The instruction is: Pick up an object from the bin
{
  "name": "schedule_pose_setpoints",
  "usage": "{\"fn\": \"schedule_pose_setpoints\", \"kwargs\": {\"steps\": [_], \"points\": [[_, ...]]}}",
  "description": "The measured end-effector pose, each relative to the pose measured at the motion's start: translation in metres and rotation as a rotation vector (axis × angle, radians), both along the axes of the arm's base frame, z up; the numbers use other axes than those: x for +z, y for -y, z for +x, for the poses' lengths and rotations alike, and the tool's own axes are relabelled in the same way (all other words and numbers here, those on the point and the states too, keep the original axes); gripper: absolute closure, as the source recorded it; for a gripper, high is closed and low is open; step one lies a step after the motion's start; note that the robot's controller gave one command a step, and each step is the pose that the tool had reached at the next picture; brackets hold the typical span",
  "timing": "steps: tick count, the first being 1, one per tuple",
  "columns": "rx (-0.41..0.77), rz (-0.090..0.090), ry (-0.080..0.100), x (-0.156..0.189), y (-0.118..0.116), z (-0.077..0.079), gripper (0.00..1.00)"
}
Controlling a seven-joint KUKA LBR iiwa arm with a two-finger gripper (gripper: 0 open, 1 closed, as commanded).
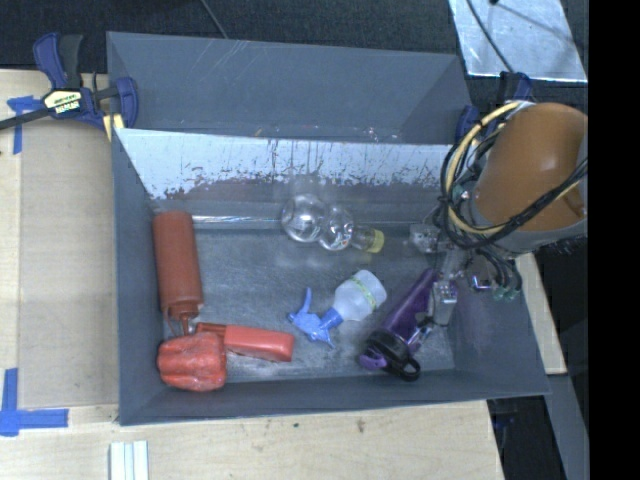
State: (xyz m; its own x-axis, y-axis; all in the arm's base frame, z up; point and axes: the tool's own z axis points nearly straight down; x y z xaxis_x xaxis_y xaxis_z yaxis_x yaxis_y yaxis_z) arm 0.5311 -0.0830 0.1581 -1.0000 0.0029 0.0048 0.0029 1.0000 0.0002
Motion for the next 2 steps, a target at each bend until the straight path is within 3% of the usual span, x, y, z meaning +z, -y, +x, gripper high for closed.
{"fn": "schedule_pose_setpoints", "kwargs": {"steps": [1,2], "points": [[0.003,-0.001,0.008,0.005,0.0,0.002,0.0],[0.132,-0.004,0.015,-0.036,-0.032,0.02,0.0]]}}
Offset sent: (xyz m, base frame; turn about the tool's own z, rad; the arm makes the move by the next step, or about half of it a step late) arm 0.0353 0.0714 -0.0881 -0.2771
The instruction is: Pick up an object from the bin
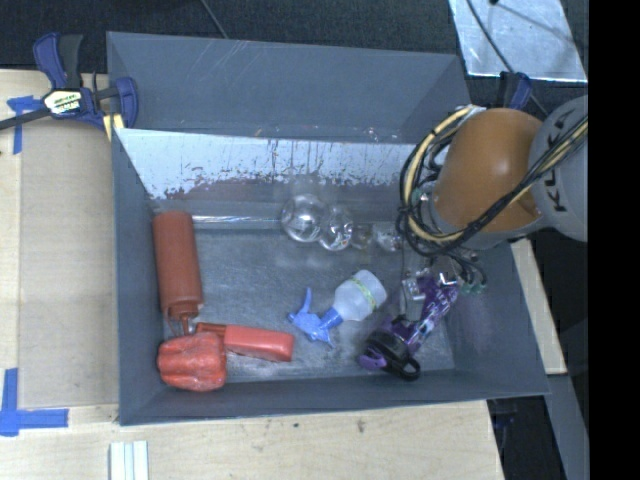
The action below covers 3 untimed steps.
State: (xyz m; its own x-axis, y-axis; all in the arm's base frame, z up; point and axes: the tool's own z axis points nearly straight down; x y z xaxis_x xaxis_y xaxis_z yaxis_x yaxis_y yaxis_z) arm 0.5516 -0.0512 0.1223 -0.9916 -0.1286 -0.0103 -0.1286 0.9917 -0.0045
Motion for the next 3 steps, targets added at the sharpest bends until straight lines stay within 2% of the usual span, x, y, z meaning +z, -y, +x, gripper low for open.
{"fn": "schedule_pose_setpoints", "kwargs": {"steps": [1,2,3], "points": [[0.135,0.005,-0.007,-0.017,-0.052,0.007,0.0],[0.269,0.002,-0.009,-0.002,-0.042,0.019,0.0],[0.292,0.002,-0.006,-0.047,-0.056,0.014,0.0]]}}
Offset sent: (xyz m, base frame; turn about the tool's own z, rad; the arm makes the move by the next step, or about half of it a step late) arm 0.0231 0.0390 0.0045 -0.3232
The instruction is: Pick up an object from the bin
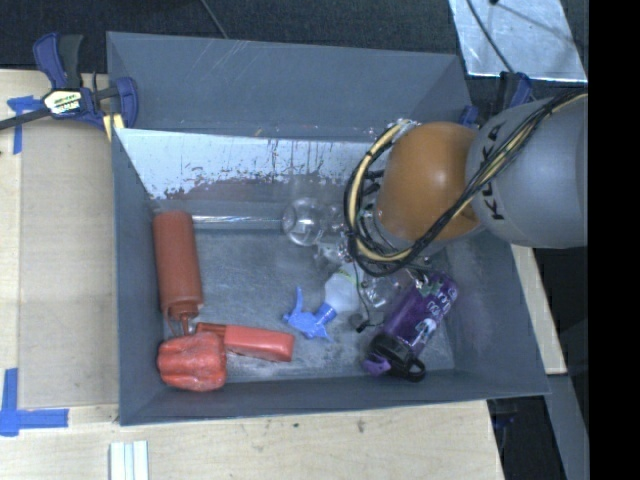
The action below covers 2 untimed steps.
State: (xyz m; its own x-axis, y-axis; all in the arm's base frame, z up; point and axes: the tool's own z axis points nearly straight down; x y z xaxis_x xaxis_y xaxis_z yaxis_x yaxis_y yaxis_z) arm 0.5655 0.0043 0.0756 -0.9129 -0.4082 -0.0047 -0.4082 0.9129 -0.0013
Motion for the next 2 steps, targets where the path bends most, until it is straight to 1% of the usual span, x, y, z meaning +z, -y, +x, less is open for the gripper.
{"fn": "schedule_pose_setpoints", "kwargs": {"steps": [1,2], "points": [[0.248,-0.001,0.0,-0.0048,-0.0089,0.0208,1.0],[0.248,-0.001,0.0,-0.0048,-0.0089,0.0208,1.0]]}}
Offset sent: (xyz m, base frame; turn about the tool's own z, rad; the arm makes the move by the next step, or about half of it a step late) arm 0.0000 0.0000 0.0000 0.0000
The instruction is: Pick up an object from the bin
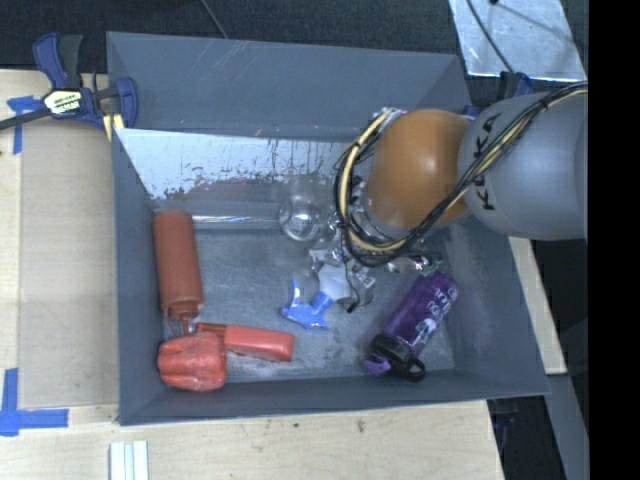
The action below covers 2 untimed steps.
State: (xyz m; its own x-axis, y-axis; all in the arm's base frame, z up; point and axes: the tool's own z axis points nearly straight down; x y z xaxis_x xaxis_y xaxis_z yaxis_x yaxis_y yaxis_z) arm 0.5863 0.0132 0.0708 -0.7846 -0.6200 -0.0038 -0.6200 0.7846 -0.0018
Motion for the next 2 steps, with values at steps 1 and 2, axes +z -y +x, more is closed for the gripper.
{"fn": "schedule_pose_setpoints", "kwargs": {"steps": [1,2], "points": [[0.0,0.0,0.0,0.0006,0.0,0.0,1.0],[-0.001,0.0,-0.004,0.0052,0.0001,-0.0011,1.0]]}}
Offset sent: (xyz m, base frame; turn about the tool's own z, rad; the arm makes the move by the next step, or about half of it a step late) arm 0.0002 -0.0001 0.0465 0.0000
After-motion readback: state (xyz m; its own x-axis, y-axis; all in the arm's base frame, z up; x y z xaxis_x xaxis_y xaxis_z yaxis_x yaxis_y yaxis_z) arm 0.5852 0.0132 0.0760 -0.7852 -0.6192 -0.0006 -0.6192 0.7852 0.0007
